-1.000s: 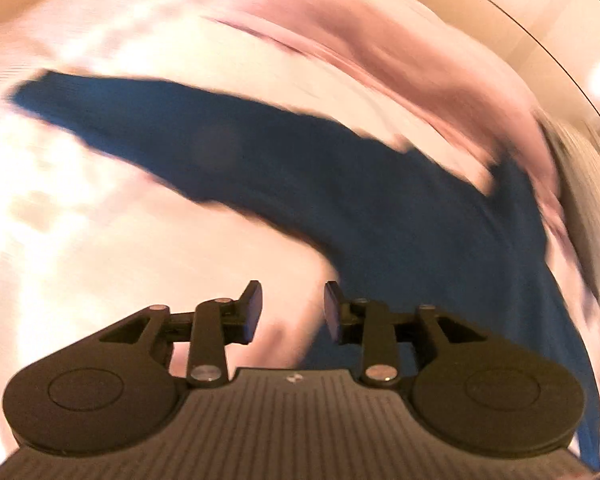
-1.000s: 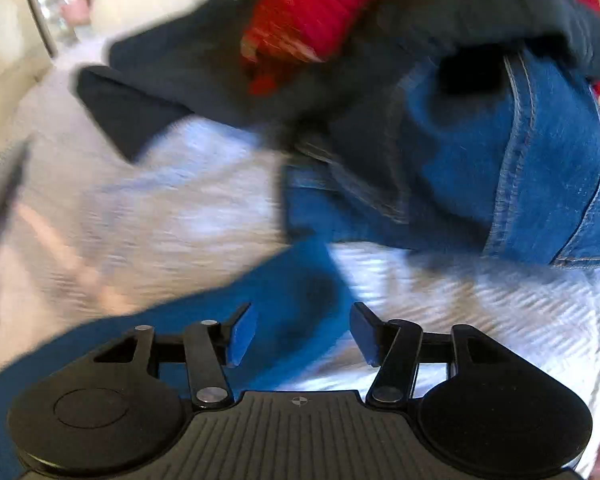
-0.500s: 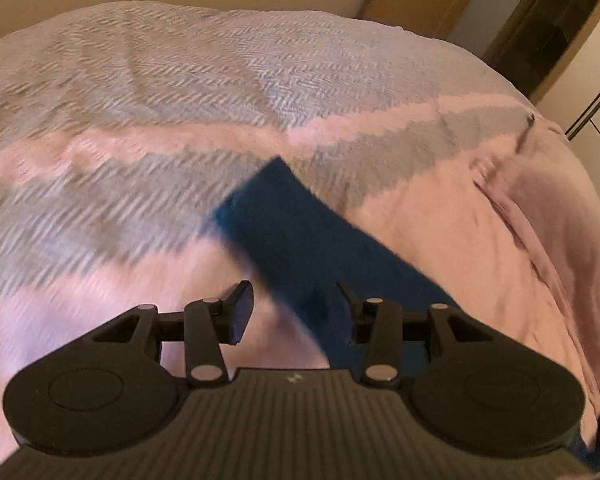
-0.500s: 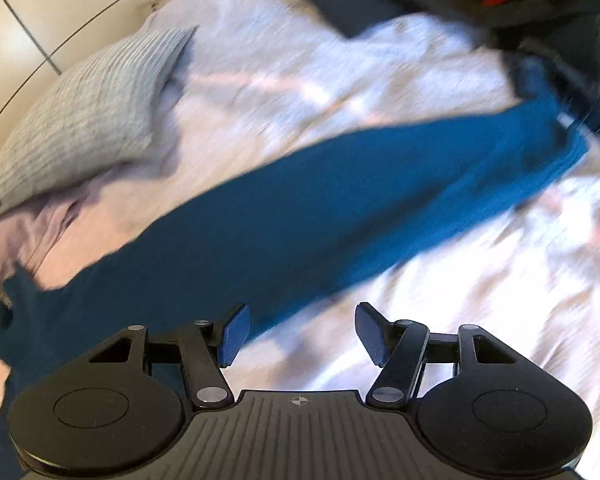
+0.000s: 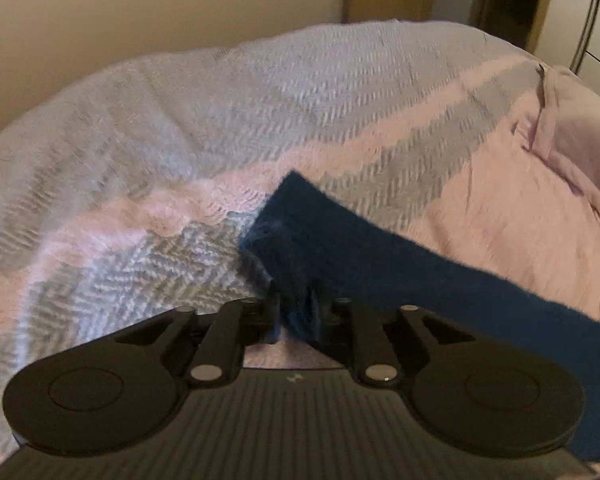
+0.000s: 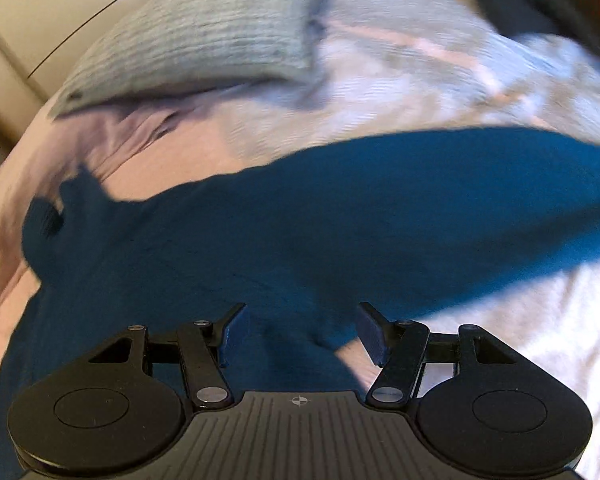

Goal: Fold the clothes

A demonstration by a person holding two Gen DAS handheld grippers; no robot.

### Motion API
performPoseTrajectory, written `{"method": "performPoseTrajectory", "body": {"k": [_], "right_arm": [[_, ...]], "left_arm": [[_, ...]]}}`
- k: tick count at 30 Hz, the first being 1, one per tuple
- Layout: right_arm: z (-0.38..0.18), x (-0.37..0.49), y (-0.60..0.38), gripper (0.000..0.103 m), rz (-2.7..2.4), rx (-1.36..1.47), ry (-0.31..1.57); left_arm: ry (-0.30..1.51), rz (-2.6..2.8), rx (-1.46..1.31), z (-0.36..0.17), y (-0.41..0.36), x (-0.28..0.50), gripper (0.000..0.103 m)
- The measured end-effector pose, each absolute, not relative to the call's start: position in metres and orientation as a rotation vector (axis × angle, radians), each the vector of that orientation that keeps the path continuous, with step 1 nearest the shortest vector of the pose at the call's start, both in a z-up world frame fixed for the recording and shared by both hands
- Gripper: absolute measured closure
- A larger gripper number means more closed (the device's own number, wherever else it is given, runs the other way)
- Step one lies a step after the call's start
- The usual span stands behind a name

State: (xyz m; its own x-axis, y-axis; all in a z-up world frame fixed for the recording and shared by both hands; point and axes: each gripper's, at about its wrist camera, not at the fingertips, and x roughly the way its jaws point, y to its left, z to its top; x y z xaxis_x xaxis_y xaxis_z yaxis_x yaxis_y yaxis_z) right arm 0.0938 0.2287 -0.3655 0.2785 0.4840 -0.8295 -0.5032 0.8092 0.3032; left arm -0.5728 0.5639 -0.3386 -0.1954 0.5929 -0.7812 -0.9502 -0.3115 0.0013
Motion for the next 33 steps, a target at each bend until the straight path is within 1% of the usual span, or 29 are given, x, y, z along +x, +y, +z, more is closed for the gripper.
{"method": "performPoseTrajectory", "body": {"k": [1, 3, 5, 9, 12, 15, 18, 19, 20, 24, 25, 27, 28, 29, 30, 31, 33], "right_arm": [[-0.365, 0.097, 0.233, 0.041, 0.695, -0.026, 1.099], [-0.363, 0.106, 0.242, 0.041, 0.758, -0.038, 1.090], [-0.363, 0.117, 0.253, 0.041, 0.821, -0.051, 1.084], [-0.361, 0.139, 0.276, 0.041, 0.948, -0.074, 1.069], [-0.363, 0.155, 0.311, 0.041, 1.068, -0.076, 1.056], [-0.365, 0.169, 0.358, 0.041, 1.201, -0.039, 1.050], [-0.369, 0.180, 0.409, 0.041, 1.292, 0.029, 1.069], [-0.371, 0.183, 0.425, 0.041, 1.307, 0.049, 1.079], [-0.373, 0.185, 0.441, 0.041, 1.320, 0.065, 1.090], [-0.385, 0.188, 0.492, 0.041, 1.348, 0.052, 1.119], [-0.390, 0.189, 0.503, 0.041, 1.352, 0.047, 1.132], [-0.402, 0.191, 0.520, 0.041, 1.346, 0.057, 1.172], [-0.409, 0.192, 0.525, 0.041, 1.346, 0.069, 1.195], [-0.415, 0.192, 0.531, 0.042, 1.351, 0.080, 1.213], [-0.419, 0.192, 0.535, 0.052, 1.365, 0.089, 1.214], [-0.418, 0.193, 0.534, 0.097, 1.373, 0.099, 1.194], [-0.412, 0.196, 0.525, 0.099, 1.378, 0.146, 1.145]], "left_arm": [[0.616, 1.761, -0.886, -0.332, 0.560, -0.567, 0.075], [0.608, 1.750, -1.009, -0.321, 0.550, -0.552, 0.076], [0.594, 1.662, -1.075, -0.310, 0.535, -0.523, 0.077], [0.663, 1.316, -0.975, -0.305, 0.526, -0.419, 0.077], [0.673, 1.012, -0.851, -0.308, 0.544, -0.315, 0.077], [0.632, 0.767, -0.797, -0.306, 0.569, -0.213, 0.074], [0.622, 0.627, -0.762, -0.303, 0.586, -0.129, 0.064], [0.622, 0.600, -0.751, -0.303, 0.590, -0.108, 0.057], [0.634, 0.585, -0.745, -0.305, 0.594, -0.086, 0.054], [0.699, 0.573, -0.771, -0.325, 0.615, -0.032, 0.053], [0.717, 0.577, -0.779, -0.332, 0.619, -0.023, 0.055], [0.729, 0.559, -0.806, -0.350, 0.630, -0.014, 0.063], [0.719, 0.536, -0.804, -0.355, 0.632, -0.014, 0.078], [0.705, 0.511, -0.799, -0.359, 0.635, -0.015, 0.099], [0.692, 0.486, -0.794, -0.363, 0.637, -0.015, 0.098], [0.679, 0.462, -0.789, -0.367, 0.639, -0.016, 0.098], [0.632, 0.428, -0.712, -0.370, 0.639, -0.019, 0.098]]}}
